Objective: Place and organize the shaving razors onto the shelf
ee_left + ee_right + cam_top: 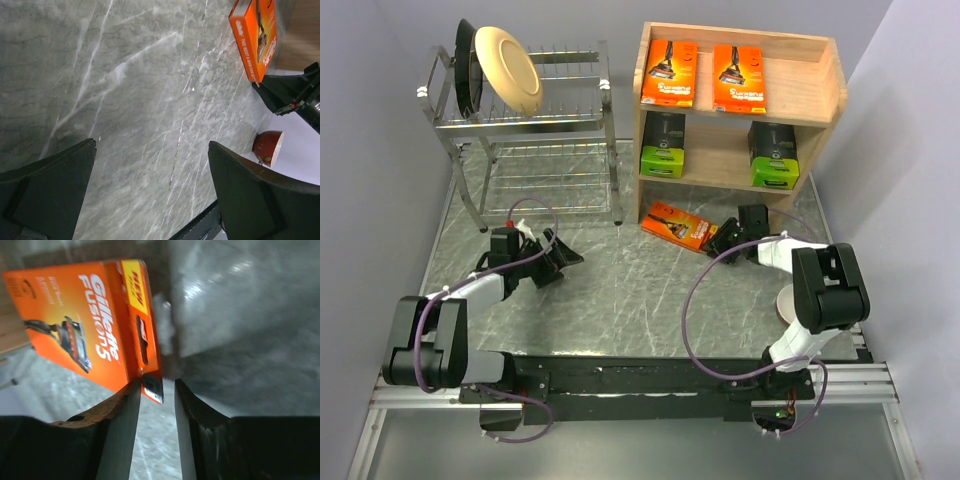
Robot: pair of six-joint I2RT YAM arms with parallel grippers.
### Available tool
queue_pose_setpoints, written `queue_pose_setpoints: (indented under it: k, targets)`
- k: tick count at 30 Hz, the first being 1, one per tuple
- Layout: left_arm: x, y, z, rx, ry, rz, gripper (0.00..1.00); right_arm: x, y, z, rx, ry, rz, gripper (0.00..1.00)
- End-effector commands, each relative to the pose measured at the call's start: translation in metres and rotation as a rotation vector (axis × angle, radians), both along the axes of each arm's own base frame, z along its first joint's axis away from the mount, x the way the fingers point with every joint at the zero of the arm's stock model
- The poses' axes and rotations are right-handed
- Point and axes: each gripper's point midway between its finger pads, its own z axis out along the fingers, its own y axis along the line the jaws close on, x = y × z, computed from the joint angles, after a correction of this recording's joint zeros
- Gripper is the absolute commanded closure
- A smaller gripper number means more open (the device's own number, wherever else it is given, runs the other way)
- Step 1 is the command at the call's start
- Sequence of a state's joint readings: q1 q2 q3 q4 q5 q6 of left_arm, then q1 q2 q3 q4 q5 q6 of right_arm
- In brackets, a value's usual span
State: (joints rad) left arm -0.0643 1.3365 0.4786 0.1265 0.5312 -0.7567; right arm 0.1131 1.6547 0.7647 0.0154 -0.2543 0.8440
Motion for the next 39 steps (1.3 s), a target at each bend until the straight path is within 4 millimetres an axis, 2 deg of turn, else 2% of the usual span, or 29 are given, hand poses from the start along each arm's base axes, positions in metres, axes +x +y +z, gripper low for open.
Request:
queue_pose_setpoints:
  k: [1, 3, 4, 6, 8, 9, 10, 12, 14, 16, 19, 23, 25, 26, 28, 29, 31, 33, 38, 39]
  targets:
    - [0.008, -0.003, 0.007, -0.001, -0.056, -0.03, 0.01, 0.013, 0.013, 0.002, 0.112, -0.057, 0.002, 0.6]
    - [0.01, -0.003, 0.007, -0.005, -0.052, -0.031, 0.01, 0.011, 0.015, 0.0, 0.123, -0.058, 0.012, 0.67]
    - [0.01, -0.004, 0.006, -0.009, -0.049, -0.031, 0.01, 0.009, 0.016, 0.001, 0.128, -0.056, 0.016, 0.76]
    - [0.011, -0.006, 0.007, -0.034, -0.039, -0.021, 0.01, 0.004, 0.017, 0.004, 0.136, -0.036, 0.024, 0.82]
    - [0.016, -0.012, 0.016, -0.101, -0.037, 0.007, 0.01, -0.002, 0.024, 0.021, 0.167, -0.044, 0.048, 0.83]
    - [0.017, -0.016, 0.017, -0.133, -0.029, 0.011, 0.01, -0.013, 0.032, 0.023, 0.178, -0.011, 0.061, 0.83]
    - [0.02, -0.026, 0.028, -0.176, -0.062, -0.019, 0.01, -0.016, 0.037, 0.039, 0.189, -0.036, 0.075, 0.83]
    - [0.022, -0.042, 0.034, -0.237, -0.044, -0.039, 0.01, -0.027, 0.052, 0.051, 0.22, -0.026, 0.087, 0.83]
    - [0.024, -0.064, 0.042, -0.301, -0.025, -0.058, 0.01, -0.044, 0.078, 0.065, 0.249, -0.039, 0.141, 0.83]
    - [0.018, -0.086, 0.044, -0.327, 0.001, -0.091, 0.01, -0.066, 0.101, 0.068, 0.272, -0.018, 0.177, 0.84]
    - [0.019, -0.105, 0.042, -0.351, 0.066, -0.068, 0.01, -0.075, 0.105, 0.063, 0.275, -0.018, 0.176, 0.86]
    - [0.021, -0.125, 0.03, -0.382, 0.124, -0.067, 0.01, -0.092, 0.102, 0.046, 0.268, 0.038, 0.19, 0.88]
    - [0.021, -0.139, 0.031, -0.405, 0.132, -0.087, 0.01, -0.098, 0.101, 0.043, 0.272, 0.048, 0.187, 0.88]
    - [0.022, -0.143, 0.023, -0.402, 0.156, -0.089, 0.01, -0.101, 0.101, 0.041, 0.275, 0.042, 0.191, 0.89]
    - [0.024, -0.155, 0.021, -0.398, 0.158, -0.106, 0.01, -0.101, 0.101, 0.046, 0.279, 0.009, 0.199, 0.89]
    - [0.024, -0.159, 0.013, -0.393, 0.172, -0.11, 0.01, -0.101, 0.101, 0.047, 0.273, 0.0, 0.204, 0.88]
    - [0.027, -0.168, 0.011, -0.389, 0.15, -0.118, 0.02, -0.099, 0.097, 0.049, 0.26, -0.023, 0.188, 0.71]
    - [0.027, -0.174, 0.002, -0.378, 0.156, -0.113, 0.03, -0.098, 0.094, 0.043, 0.266, -0.005, 0.136, 0.56]
    - [0.026, -0.184, -0.004, -0.349, 0.163, -0.139, 0.03, -0.082, 0.096, 0.039, 0.311, -0.03, 0.081, 0.57]
    - [0.025, -0.185, -0.004, -0.344, 0.162, -0.143, 0.02, -0.081, 0.096, 0.032, 0.307, -0.012, 0.079, 0.59]
